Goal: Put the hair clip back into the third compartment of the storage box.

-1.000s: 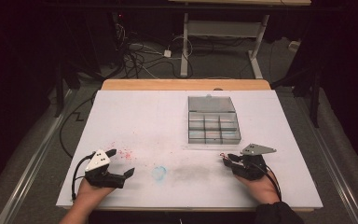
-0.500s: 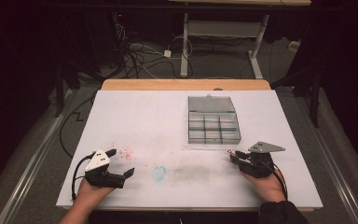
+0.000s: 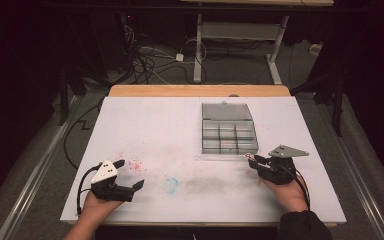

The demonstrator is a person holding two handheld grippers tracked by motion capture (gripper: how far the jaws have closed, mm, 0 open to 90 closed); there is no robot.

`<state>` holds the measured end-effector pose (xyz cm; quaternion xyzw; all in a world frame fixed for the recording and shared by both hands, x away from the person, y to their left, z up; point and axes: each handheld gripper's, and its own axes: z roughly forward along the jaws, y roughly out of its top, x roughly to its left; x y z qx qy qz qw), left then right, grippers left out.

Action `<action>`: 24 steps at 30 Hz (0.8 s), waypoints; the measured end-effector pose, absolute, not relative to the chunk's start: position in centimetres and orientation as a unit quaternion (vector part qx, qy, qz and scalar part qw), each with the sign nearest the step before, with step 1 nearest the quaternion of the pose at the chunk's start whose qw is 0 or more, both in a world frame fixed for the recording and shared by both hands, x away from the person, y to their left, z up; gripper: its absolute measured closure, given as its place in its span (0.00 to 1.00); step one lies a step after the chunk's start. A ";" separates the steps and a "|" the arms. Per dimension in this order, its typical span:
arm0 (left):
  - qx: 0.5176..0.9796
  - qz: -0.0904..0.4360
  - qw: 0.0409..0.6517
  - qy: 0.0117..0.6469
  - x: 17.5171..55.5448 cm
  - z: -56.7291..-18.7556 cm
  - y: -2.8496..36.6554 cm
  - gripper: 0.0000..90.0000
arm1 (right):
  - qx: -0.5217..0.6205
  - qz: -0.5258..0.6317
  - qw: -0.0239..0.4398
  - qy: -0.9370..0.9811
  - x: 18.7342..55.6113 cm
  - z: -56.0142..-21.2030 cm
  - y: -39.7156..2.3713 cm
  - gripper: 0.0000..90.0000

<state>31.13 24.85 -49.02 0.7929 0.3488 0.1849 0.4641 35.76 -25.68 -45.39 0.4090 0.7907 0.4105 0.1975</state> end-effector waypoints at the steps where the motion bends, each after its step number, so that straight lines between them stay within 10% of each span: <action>1: 0.793 0.185 0.465 0.347 31.1 -49.0 24.9 0.00 | 0.409 0.411 0.198 0.790 35.8 -45.2 -25.6 0.76; 24: 0.793 0.182 0.466 0.347 31.1 -49.0 24.9 0.00 | 0.415 0.411 0.202 0.786 39.2 -43.3 -25.0 0.76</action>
